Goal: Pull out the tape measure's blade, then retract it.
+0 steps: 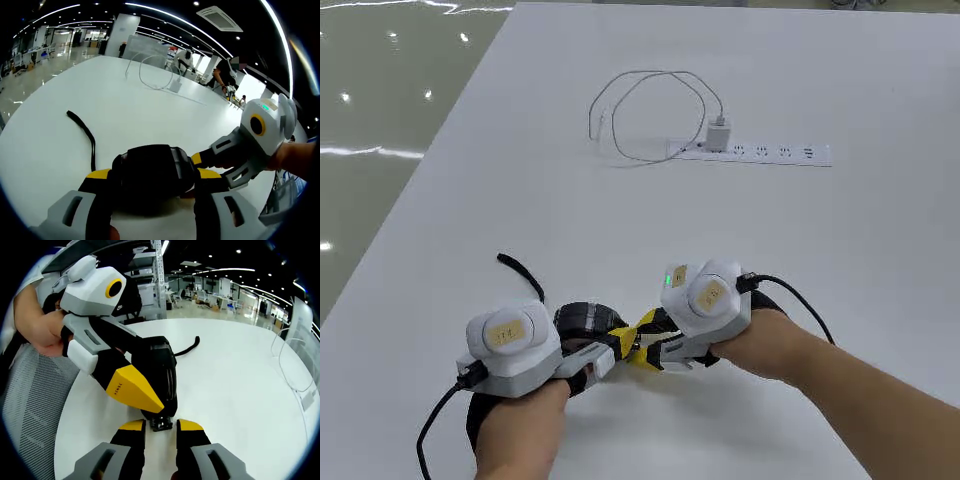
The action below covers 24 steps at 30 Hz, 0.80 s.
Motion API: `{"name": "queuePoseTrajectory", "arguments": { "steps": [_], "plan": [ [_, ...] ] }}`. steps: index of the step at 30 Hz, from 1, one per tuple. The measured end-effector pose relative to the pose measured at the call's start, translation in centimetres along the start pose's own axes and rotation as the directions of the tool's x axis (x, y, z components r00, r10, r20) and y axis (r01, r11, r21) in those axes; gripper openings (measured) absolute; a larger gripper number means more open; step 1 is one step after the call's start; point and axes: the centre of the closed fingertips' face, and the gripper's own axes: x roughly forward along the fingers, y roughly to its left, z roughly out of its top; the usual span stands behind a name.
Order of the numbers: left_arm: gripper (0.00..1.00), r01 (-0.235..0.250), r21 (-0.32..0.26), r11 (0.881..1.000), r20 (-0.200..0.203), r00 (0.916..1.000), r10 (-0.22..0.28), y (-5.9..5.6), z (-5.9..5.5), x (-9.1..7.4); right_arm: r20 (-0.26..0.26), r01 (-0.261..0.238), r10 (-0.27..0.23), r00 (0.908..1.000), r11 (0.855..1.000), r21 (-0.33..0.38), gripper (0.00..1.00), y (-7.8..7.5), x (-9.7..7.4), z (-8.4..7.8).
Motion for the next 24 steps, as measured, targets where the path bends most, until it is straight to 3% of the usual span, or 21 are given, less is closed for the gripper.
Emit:
{"name": "queuePoseTrajectory", "arguments": {
  "steps": [24],
  "plan": [
    [0.69,0.015,0.030,0.999,0.020,0.9997,-0.015,-0.2,0.4,-0.3,0.054,0.019,-0.023,0.9983,0.997,0.080,0.31,0.1,-1.1,0.2]
  ]
}}
